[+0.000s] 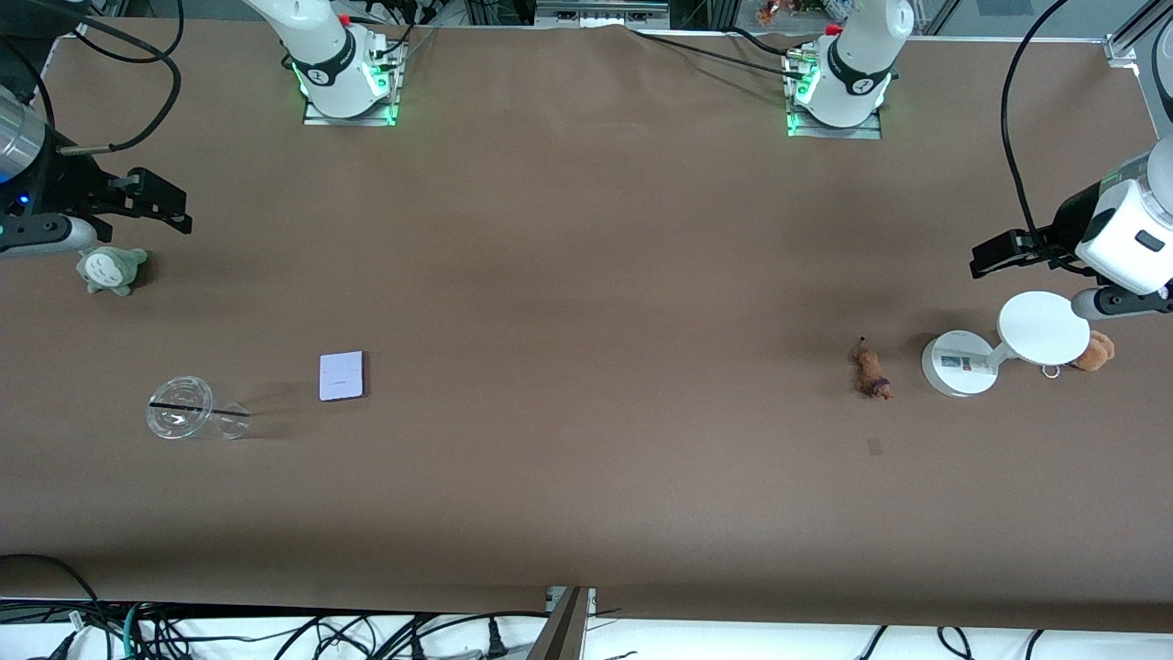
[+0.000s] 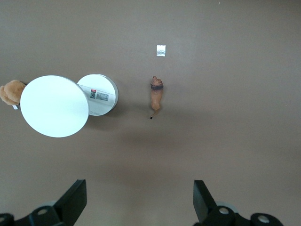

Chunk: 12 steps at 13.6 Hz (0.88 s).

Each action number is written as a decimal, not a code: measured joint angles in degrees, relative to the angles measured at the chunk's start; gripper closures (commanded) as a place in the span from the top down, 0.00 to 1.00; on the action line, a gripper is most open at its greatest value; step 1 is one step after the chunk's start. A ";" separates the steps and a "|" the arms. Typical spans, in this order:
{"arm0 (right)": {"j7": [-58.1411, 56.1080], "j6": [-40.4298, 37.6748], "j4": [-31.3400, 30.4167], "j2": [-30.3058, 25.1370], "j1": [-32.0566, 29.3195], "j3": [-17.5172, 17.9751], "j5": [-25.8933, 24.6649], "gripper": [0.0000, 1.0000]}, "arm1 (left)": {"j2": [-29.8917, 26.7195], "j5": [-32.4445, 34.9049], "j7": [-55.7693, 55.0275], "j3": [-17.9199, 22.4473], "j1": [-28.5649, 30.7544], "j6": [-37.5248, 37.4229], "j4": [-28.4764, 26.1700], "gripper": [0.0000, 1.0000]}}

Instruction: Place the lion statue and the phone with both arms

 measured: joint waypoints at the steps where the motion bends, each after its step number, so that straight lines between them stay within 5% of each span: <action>1: 0.00 0.04 0.12 0.40 0.00 0.03 0.01 1.00 | 0.00 0.00 0.01 0.00 0.00 0.00 0.00 1.00; 12: 0.09 -0.10 1.04 0.83 0.15 0.74 0.01 1.00 | 0.01 0.00 0.04 0.00 0.00 0.00 0.00 1.00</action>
